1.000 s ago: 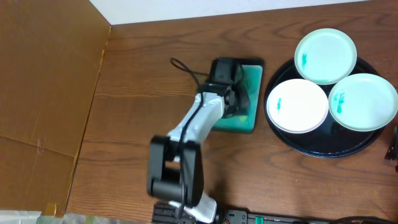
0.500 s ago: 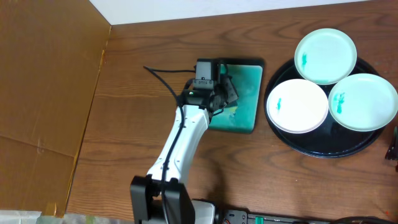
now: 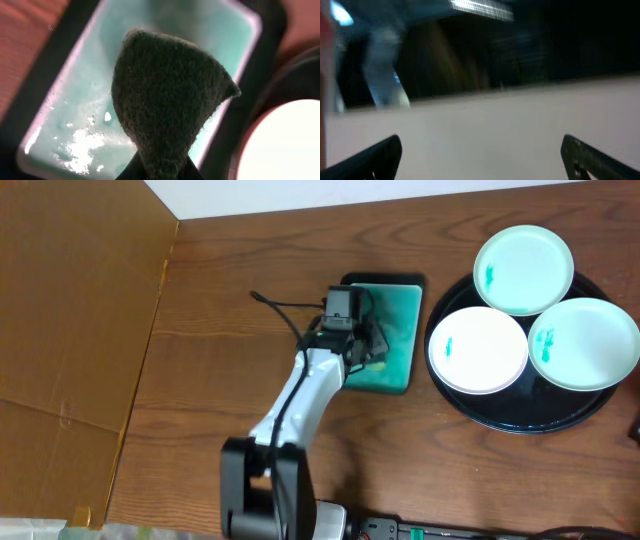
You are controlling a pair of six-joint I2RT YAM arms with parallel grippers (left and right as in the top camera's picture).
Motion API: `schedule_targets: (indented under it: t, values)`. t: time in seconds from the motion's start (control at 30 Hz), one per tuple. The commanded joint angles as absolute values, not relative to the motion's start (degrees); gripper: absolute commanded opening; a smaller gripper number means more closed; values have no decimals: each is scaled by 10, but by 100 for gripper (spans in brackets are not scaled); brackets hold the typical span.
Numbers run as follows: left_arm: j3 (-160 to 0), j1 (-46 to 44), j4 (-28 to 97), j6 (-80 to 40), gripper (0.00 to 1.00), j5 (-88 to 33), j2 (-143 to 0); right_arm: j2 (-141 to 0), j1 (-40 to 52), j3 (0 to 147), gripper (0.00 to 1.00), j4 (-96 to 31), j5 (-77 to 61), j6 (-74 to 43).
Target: Clean dirty plates on tray and stack at the side
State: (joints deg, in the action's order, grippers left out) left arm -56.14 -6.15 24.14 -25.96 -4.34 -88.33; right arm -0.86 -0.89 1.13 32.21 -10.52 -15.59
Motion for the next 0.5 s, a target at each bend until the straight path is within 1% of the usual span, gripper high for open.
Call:
schedule_targets:
  t: [0.0,0.03,0.13,0.2,0.27,0.33,0.37,0.47]
  values:
    - [-573,-62,241,-267,7,-38,-841,-25,-13,78,99,310,-107,-136]
    - [-573,-62,241,-267,7,-38,-839,-34,-13,98,99,284,-107,-128]
    - [-573,-62,241,-267,7,-38,-834,-118,-13,240,99,93,-106,-63]
    - [-572,-62,241,-267,7,-38,-834,-203,-13,349,99,-46,-106,-27]
    - [-572,-62,243,-267,7,-38,-834,-313,-13,473,99,-189,-107,-22]
    - [-572,-62,243,-267,7,-38,-834,-414,-13,577,99,-300,-124,-22]
    - [-572,-62,243,-267,7,-38,-834,-497,-13,655,99,-368,-158,-18]
    - [-572,-62,243,-267,7,-38,-834,-623,-13,750,99,-427,-297,-25]
